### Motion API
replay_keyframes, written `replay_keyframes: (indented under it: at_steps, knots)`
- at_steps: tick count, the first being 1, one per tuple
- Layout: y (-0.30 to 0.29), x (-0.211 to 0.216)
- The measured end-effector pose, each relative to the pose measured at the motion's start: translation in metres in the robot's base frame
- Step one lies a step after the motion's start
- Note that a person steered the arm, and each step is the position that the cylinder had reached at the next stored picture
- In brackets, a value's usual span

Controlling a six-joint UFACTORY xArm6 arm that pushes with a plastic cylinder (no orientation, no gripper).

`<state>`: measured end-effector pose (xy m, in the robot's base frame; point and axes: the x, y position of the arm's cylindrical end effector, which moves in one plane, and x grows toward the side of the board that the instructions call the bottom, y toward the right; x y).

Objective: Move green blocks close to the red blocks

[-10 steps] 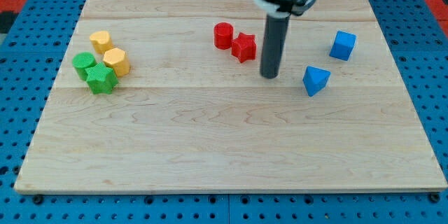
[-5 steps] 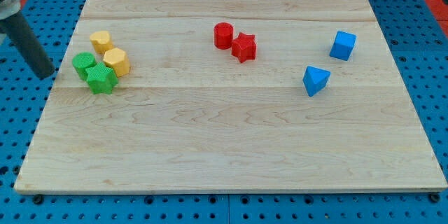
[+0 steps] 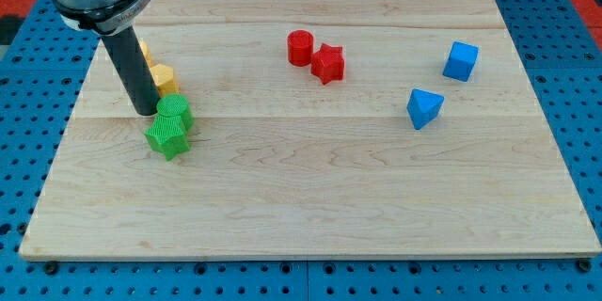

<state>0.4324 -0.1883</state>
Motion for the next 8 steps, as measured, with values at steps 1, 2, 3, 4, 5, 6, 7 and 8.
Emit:
replay_keyframes:
  at_steps: [1,2,3,4,5,6,7,8]
  knots:
    - [0.006,0.000]
    - [-0.017,0.009]
    - [-0.046,0.056]
    - [-0.022,0.090]
    - [0.010,0.075]
    - [0.015,0.036]
    - [0.015,-0.008]
    - [0.030,-0.023]
